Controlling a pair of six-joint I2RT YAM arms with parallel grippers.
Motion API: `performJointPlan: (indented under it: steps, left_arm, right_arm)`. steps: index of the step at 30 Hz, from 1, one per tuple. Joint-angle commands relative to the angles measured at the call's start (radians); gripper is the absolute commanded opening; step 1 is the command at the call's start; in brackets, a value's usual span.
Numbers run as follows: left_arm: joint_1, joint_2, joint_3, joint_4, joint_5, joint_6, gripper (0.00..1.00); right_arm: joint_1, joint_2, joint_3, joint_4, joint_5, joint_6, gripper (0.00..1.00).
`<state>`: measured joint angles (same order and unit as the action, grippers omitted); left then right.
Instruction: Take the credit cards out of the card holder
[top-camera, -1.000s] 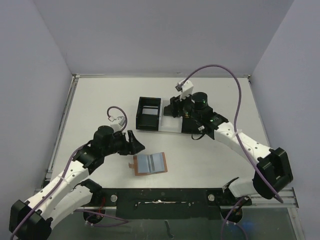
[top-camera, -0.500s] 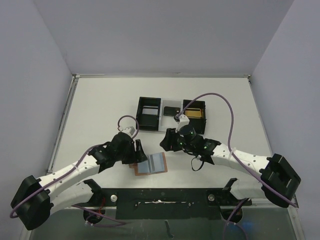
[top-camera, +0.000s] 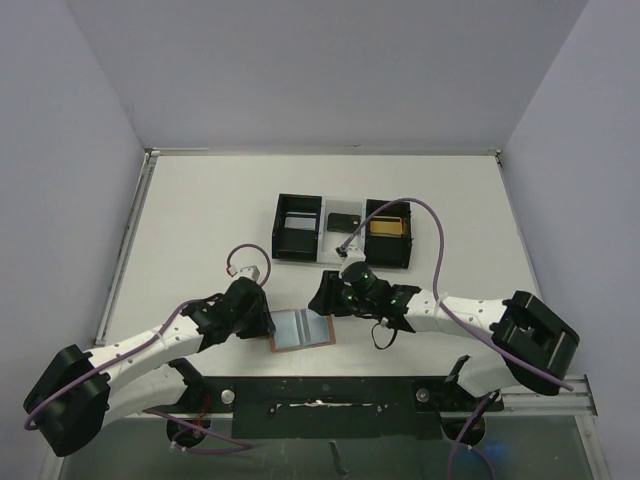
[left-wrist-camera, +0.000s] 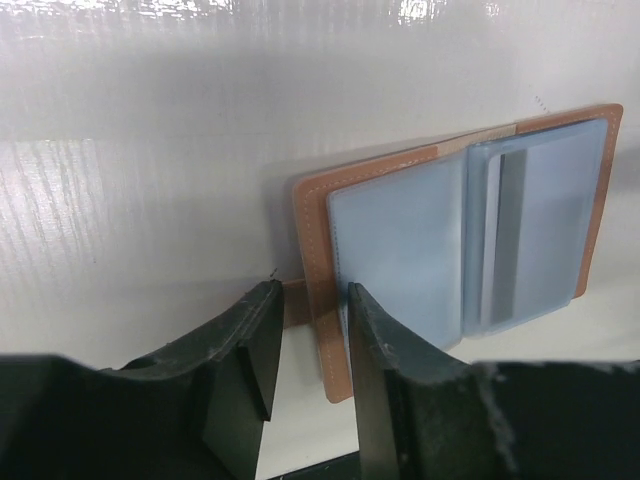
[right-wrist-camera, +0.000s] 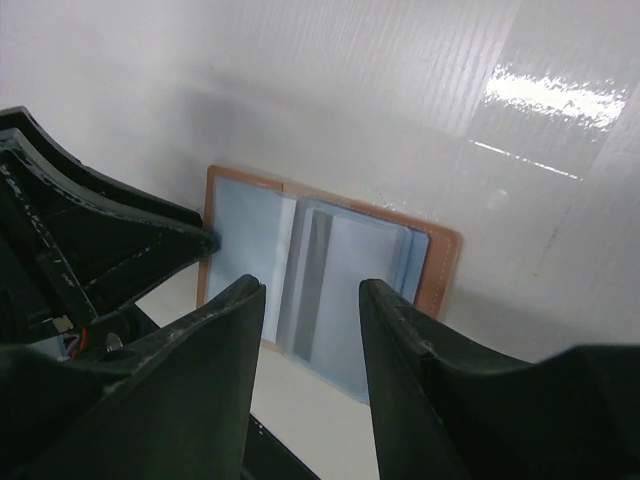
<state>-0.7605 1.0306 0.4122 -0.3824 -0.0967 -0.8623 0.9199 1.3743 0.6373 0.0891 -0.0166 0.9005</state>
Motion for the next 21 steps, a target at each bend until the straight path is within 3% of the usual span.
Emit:
performJointPlan:
  steps: [1,8,21]
  left_arm:
    - [-0.006,0.001,-0.029,0.086,0.02,-0.005,0.29]
    - [-0.005,-0.024,-0.037,0.095,0.015,0.005,0.26]
    - [-0.005,-0.035,-0.045,0.126,0.042,0.026,0.25]
  right_arm:
    - [0.03,0.038,0.016,0.02,0.016,0.043,0.42]
    - [0.077,0.08,0.042,-0.07,0.154,0.082,0.42]
    - [0.105,0.135,0.092,-0.118,0.179,0.071,0.32]
